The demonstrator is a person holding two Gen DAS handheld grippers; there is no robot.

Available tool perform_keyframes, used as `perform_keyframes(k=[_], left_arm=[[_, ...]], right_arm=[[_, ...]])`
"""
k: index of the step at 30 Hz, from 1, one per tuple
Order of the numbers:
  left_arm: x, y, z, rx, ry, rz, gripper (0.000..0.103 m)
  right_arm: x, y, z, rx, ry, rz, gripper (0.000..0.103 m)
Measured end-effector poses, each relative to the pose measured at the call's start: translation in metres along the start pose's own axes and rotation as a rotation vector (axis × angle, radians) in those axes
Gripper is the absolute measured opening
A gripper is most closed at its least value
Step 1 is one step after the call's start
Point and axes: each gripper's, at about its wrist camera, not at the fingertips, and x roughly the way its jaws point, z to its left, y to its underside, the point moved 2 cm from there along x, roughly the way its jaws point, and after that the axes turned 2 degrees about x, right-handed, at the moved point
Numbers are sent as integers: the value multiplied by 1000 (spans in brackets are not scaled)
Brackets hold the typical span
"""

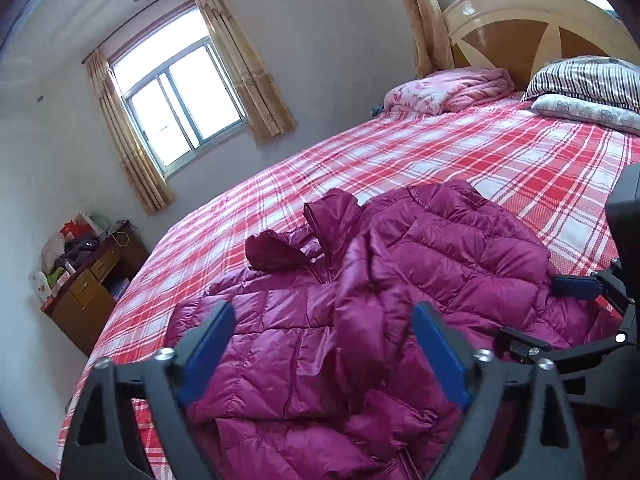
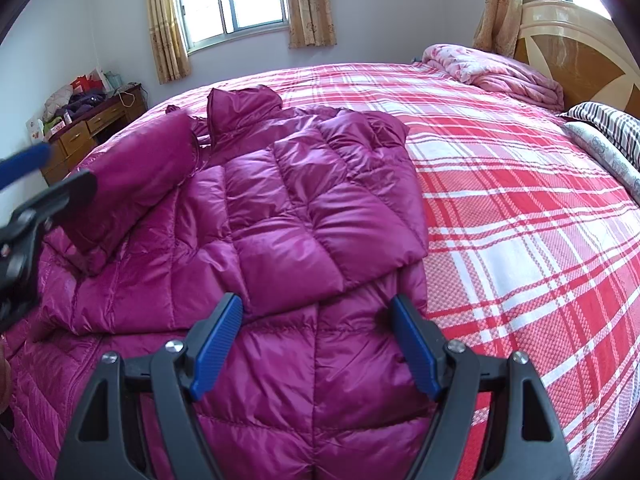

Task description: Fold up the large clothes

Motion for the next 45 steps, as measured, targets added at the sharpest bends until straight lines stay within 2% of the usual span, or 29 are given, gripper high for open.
perform_keyframes(k=[3, 7, 10, 13, 17, 19, 22, 25, 28, 32, 34, 35, 39, 41, 43, 45], left_arm=[[-4, 0, 11, -11, -13, -13, 95], [4, 13, 46, -55, -67, 22, 95], [23, 36, 83, -118, -103, 90, 95], [49, 60, 116, -204, -125, 197, 95], [70, 86, 139, -309, -93, 287, 95], [71, 92, 144, -330, -91, 293, 95], [64, 91, 156, -352, -96, 270, 95], [60, 78, 176, -414, -72, 237, 95], [64, 58, 193, -478, -25, 209, 95], [86, 29, 184, -501, 56, 183, 95], [104, 24, 164, -465, 117, 217, 95], [114, 24, 155, -443, 125, 239, 95], [156, 46, 132, -365, 73, 352, 95], [174, 63, 132, -382, 100, 417, 95], [181, 75, 136, -438, 149, 426, 95], [181, 80, 137, -454, 160, 415, 96]], right_arm=[[0, 0, -1, 3, -2, 0, 79], [-17, -5, -10, 68, -15, -34, 78], [-39, -18, -9, 125, -49, -84, 66], [-45, -35, 21, 84, -130, -84, 60], [-23, -47, 76, -43, -212, -34, 53], [1, -45, 93, -85, -193, 35, 43], [31, -25, 95, -95, -145, 138, 43], [35, -15, 93, -121, -137, 110, 43], [33, -17, 97, -145, -121, 125, 43], [33, -17, 95, -161, -119, 131, 43], [32, -13, 92, -150, -122, 107, 43], [32, -10, 92, -153, -117, 92, 43], [30, -6, 98, -181, -84, 67, 43], [30, -7, 99, -183, -81, 64, 43], [31, -7, 99, -183, -82, 62, 43], [30, -6, 99, -185, -79, 60, 43]])
